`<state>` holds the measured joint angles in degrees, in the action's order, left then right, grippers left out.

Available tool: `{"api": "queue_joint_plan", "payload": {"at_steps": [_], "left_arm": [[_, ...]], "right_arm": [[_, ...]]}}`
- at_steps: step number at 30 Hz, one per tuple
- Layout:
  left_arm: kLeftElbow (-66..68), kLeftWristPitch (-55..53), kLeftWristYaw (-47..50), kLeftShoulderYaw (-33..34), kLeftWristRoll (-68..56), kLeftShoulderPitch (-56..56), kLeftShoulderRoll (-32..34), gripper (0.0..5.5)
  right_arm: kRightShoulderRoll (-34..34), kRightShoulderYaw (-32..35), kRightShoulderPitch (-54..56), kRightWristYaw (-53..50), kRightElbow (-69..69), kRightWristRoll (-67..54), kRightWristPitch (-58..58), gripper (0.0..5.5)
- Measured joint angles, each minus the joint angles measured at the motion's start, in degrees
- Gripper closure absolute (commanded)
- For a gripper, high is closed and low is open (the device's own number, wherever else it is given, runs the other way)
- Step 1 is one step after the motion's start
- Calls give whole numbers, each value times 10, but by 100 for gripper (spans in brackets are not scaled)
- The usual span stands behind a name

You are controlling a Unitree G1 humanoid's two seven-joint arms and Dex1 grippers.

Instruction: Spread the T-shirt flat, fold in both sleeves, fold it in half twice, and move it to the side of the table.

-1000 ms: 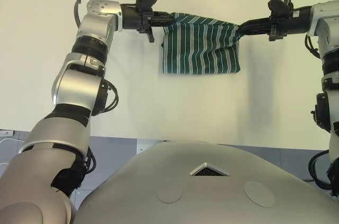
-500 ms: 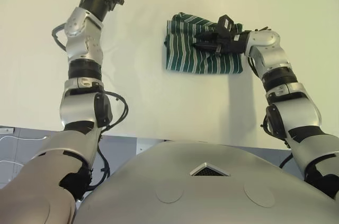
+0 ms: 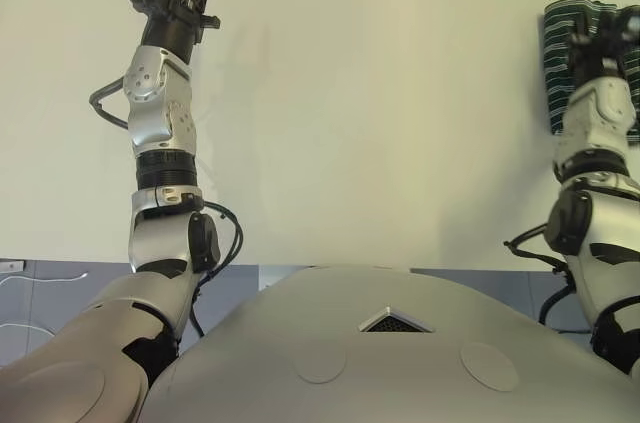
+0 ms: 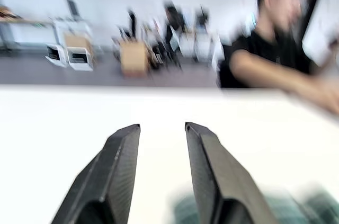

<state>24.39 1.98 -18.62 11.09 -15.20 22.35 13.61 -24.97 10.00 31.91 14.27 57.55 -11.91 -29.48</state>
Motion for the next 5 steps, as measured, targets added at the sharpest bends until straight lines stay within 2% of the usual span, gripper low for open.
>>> {"api": "queue_joint_plan", "payload": {"at_steps": [5], "left_arm": [[-15, 13, 10, -45, 60, -26, 0, 363]], "right_arm": [[54, -21, -65, -12, -17, 33, -2, 392]]}}
